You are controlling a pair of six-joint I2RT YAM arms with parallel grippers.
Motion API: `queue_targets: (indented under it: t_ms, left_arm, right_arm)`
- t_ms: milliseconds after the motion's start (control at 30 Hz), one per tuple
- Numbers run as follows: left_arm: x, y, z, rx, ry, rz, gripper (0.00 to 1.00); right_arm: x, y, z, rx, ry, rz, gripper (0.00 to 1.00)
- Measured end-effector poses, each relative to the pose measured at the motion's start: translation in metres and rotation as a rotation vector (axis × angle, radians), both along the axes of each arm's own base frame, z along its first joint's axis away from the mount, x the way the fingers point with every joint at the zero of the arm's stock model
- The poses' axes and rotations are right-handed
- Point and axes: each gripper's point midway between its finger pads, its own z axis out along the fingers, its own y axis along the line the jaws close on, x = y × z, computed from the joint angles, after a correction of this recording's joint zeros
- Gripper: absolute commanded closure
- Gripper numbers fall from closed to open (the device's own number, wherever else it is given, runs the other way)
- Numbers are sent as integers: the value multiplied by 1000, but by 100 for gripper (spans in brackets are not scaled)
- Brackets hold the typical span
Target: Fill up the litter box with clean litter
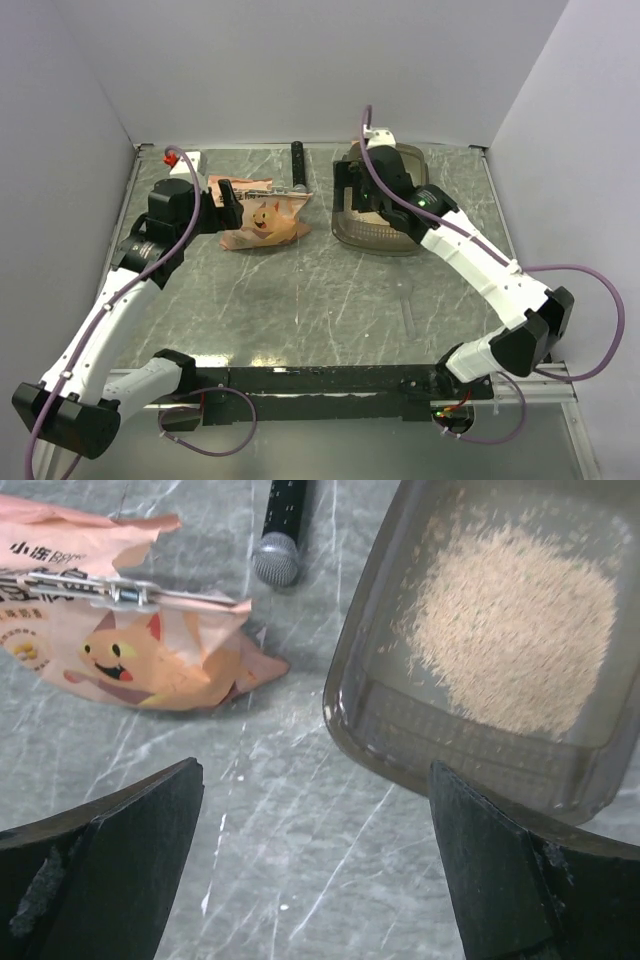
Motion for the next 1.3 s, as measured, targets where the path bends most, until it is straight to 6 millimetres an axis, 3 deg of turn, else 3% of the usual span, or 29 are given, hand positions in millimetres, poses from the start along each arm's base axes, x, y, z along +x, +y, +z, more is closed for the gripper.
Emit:
queue_targets:
  t_ms: [167, 400, 600, 767, 933, 1167, 1300]
  left_arm:
    - [1, 1, -6, -15, 19, 25, 3]
    - [-1, 5, -6, -35, 20, 61, 3]
    - [-6, 10, -10, -42, 41, 94, 3]
    - [-14, 13, -8, -55, 46, 102, 3]
    - [-20, 14, -19, -60, 74, 111, 3]
    - [-25, 16, -35, -53, 123, 121, 3]
    - [-27, 16, -37, -55, 134, 121, 3]
  right_arm:
    - [6, 13, 13, -76, -46, 18, 0]
    - [3, 15, 10, -184, -62, 136, 0]
    - [24, 46, 25, -260, -117, 311, 0]
    - [35, 69, 5, -353, -169, 492, 0]
    - [27, 92, -26, -427, -228, 741, 0]
    - [29, 131, -21, -466, -428, 978, 0]
    - [34, 150, -32, -499, -487, 1081, 0]
